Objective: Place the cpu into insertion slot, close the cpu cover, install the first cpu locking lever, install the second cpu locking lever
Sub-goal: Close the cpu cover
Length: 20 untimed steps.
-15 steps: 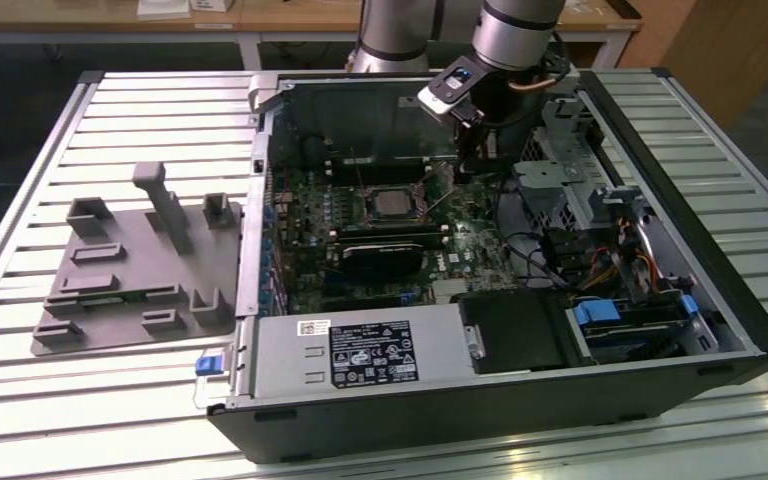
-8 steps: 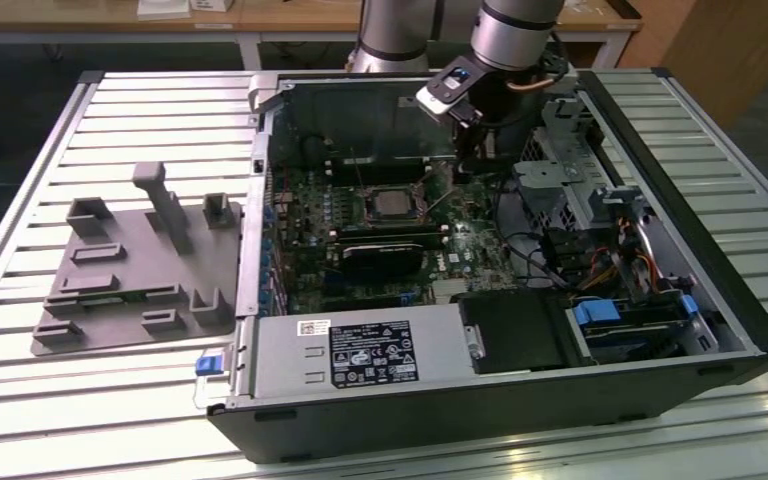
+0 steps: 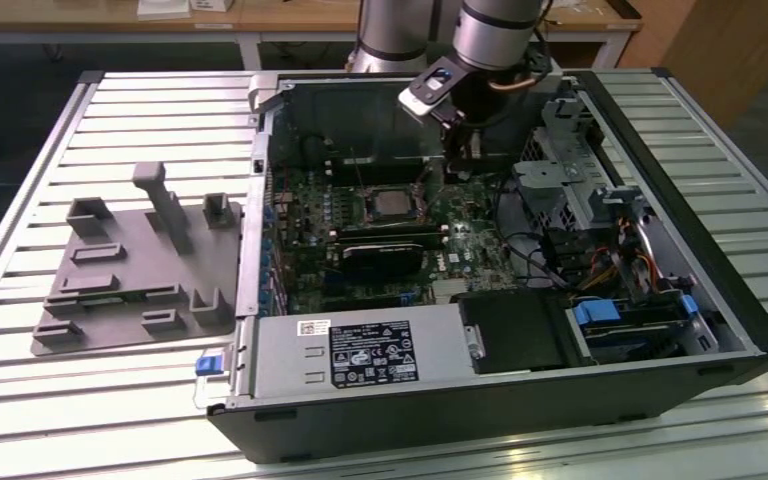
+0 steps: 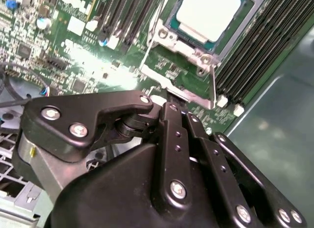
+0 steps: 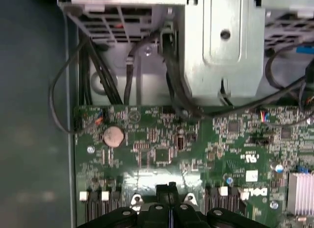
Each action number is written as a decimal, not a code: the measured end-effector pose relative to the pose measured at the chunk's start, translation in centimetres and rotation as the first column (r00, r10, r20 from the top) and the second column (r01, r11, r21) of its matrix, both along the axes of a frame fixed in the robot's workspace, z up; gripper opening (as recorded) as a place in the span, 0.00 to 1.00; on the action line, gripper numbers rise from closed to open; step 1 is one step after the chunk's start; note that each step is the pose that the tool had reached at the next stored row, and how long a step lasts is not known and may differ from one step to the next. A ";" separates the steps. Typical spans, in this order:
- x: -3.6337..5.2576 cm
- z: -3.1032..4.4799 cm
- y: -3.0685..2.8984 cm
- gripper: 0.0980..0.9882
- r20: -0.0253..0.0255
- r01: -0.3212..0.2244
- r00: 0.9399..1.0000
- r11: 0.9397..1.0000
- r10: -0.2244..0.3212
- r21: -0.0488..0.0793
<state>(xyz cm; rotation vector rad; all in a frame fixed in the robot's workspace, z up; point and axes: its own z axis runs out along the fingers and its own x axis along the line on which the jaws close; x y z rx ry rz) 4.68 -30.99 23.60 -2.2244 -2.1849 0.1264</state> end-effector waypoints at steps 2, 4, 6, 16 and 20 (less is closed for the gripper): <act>-0.70 0.00 0.03 0.00 0.009 0.000 1.000 1.000 0.000 0.000; -1.40 0.00 0.06 0.00 0.018 0.000 1.000 1.000 0.000 0.000; -2.07 0.00 0.07 0.00 0.028 0.000 1.000 1.000 0.000 0.000; -4.04 0.00 0.09 0.00 0.057 0.000 0.998 1.000 0.000 0.000; -4.83 0.00 0.08 0.00 0.073 0.000 0.997 1.000 0.000 0.000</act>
